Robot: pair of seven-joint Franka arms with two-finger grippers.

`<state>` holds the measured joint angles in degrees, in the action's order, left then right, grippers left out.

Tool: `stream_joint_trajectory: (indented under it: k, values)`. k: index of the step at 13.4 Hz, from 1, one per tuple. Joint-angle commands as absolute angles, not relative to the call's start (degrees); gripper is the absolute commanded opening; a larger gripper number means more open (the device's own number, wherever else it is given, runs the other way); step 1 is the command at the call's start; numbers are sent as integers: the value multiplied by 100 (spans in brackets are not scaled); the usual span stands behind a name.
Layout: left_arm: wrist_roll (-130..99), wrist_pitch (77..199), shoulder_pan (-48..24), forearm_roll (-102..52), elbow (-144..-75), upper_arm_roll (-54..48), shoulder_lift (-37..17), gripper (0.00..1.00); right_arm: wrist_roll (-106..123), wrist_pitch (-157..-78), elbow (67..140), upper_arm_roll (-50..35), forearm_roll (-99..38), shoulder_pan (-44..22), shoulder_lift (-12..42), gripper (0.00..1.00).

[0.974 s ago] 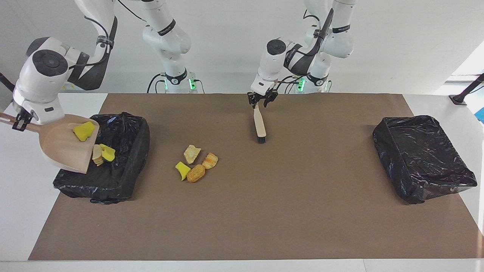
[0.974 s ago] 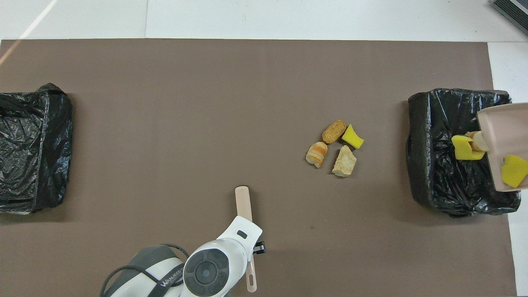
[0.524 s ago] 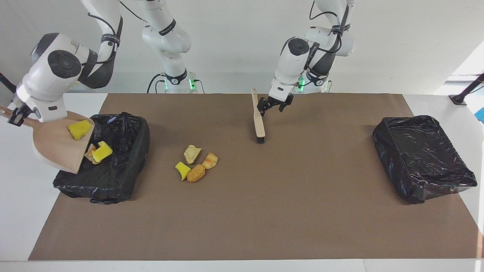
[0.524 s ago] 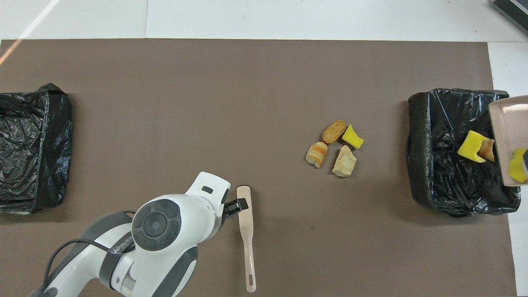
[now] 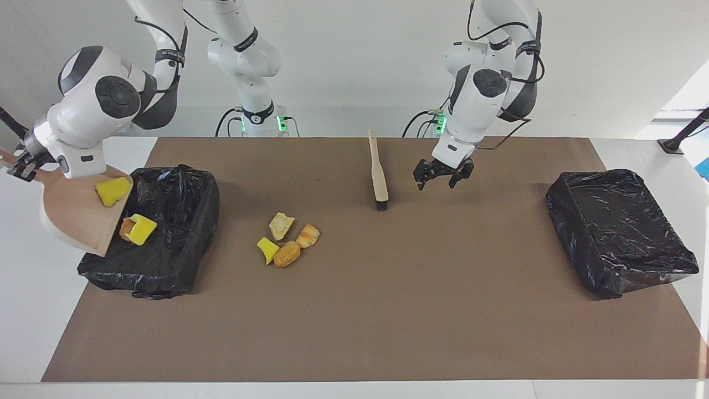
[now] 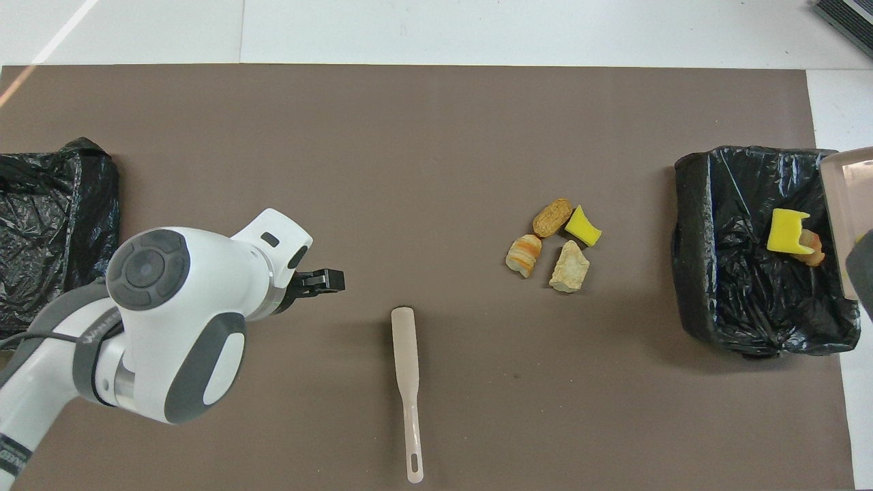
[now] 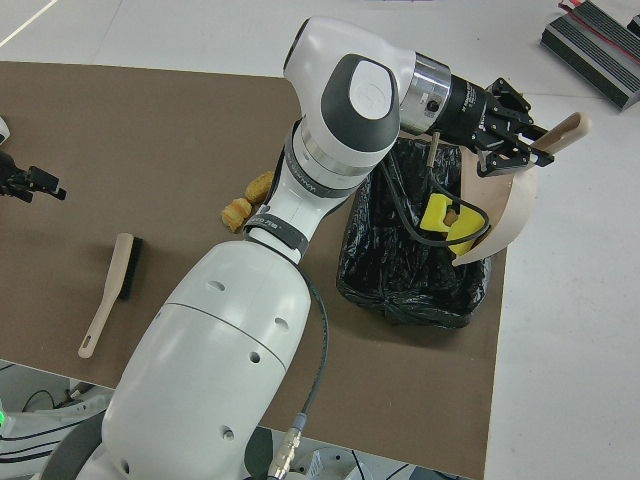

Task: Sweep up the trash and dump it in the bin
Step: 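Release the brush with the left gripper and withdraw it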

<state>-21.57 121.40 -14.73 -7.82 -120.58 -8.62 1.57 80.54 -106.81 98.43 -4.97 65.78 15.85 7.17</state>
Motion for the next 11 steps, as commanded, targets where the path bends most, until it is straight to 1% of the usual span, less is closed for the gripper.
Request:
stream_joint_trajectory:
  k: [1, 3, 5, 7, 8, 9, 11]
  values:
    - [-1418, 11340, -1170, -441, -10902, -923, -508, 100, 7604, -10556, 10167, -527, 7169, 1241, 458, 0]
    - [-1135, 10962, -1003, -396, -10313, -923, -764, 100, 7384, -10267, 10248, -536, 7391, 1029, 387, 0]
    - [-784, 10680, -827, -273, -9977, -914, -800, 100, 7383, -10178, 10248, -536, 7435, 959, 378, 0]
    - [-363, 10303, -441, -264, -9652, -914, -782, 100, 7296, -10064, 10222, -536, 7392, 949, 387, 0]
    - [-169, 10144, -309, -272, -9468, -905, -791, 100, 7191, -10046, 10091, -536, 7218, 958, 361, 0]
    - [94, 10003, -64, -264, -9440, -914, -774, 100, 7163, -10011, 9838, -536, 6842, 949, 334, 0]
    - [150, 9827, 105, -325, -9431, -905, -625, 100, 6832, -9495, 9345, -554, 5823, 941, 299, 0]
